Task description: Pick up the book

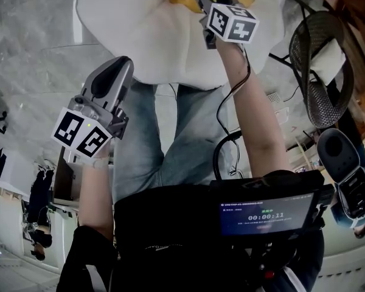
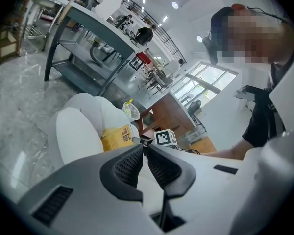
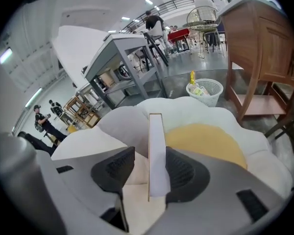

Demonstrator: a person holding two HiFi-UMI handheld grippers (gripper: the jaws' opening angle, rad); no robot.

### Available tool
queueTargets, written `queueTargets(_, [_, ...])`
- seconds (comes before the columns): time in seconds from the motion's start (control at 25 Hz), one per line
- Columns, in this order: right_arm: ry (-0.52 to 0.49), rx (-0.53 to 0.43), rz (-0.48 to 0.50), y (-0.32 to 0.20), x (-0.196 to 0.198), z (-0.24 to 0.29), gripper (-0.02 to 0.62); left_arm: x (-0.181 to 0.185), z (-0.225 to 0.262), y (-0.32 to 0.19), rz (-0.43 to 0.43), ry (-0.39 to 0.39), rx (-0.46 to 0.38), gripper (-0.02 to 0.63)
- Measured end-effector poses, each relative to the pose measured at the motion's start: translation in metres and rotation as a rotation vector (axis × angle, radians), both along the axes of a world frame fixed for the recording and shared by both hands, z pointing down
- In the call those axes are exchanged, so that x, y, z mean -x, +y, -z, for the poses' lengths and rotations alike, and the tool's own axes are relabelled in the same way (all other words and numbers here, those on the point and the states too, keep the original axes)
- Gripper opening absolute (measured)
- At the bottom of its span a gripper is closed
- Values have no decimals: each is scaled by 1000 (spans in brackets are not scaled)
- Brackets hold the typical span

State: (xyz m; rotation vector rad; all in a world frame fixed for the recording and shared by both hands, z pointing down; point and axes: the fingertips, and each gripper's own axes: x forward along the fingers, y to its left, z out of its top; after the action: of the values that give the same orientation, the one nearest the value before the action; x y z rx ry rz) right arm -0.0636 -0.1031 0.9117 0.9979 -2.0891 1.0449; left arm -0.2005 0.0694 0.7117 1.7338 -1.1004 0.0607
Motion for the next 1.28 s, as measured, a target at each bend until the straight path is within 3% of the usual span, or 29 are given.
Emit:
queueTargets(0.16, [-30,3,4,-2,11,3,192,5,0,2,8,2,-3,18])
queueTargets(0.4, [-4,-46,180,15,37,8,192,11,-9,-12,-21,-49,-23,19])
queueTargets(0.64, [1,-70,234,31,48,16,186,12,-30,-55,-76,-33,-14,131])
queueTargets(1.0, [-4,-89,247,39,68,25,183,-1,-85,-122,-111,30,122,198])
queueTargets(1.28, [-29,-107,237,44,70,24,175,-14,-129,-148,-122,24,229,216])
